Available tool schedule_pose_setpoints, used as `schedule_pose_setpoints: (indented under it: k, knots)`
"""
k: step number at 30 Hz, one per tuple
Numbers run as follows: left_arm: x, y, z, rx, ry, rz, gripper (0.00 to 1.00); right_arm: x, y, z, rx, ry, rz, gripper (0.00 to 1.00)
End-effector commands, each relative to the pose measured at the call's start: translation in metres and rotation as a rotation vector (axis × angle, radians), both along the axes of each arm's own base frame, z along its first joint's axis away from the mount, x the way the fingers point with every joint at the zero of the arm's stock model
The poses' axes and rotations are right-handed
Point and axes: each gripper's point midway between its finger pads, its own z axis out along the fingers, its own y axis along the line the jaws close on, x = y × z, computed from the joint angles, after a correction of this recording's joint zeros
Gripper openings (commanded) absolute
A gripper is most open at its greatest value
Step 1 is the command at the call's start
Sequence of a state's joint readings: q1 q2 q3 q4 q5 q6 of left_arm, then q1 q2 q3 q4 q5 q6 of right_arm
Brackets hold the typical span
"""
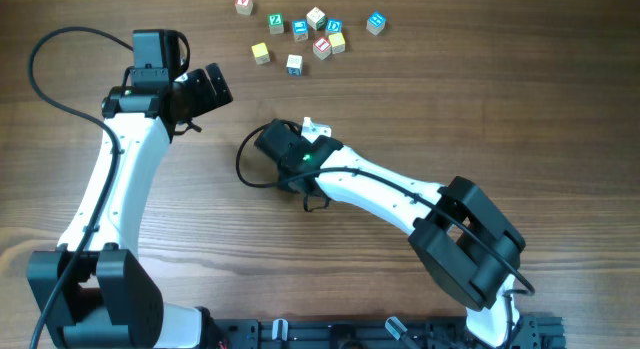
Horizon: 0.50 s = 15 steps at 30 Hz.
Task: Form a circle
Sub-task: 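Lower the red I block below the blue X and green N blocks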
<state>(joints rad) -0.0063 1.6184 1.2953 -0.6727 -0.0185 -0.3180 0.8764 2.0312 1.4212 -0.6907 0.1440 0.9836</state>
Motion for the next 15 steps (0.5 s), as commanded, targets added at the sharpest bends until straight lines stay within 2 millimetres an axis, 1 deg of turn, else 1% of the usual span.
schedule_pose_setpoints:
  k: [1, 6, 15]
  knots:
    - [0.0007, 0.0032, -0.0008, 0.003, 0.000, 0.016, 1.00, 0.0009, -0.0063, -0.0058, -0.030, -0.010, -0.021, 0.19]
    - [0.0007, 0.0032, -0.0008, 0.003, 0.000, 0.016, 1.00, 0.0009, -0.0061, -0.0058, -0.029, -0.010, -0.021, 0.24]
    - [0.0007, 0.0032, -0.0008, 0.003, 0.000, 0.016, 1.00, -0.0009, -0.0045, -0.0062, -0.020, 0.001, -0.017, 0.25]
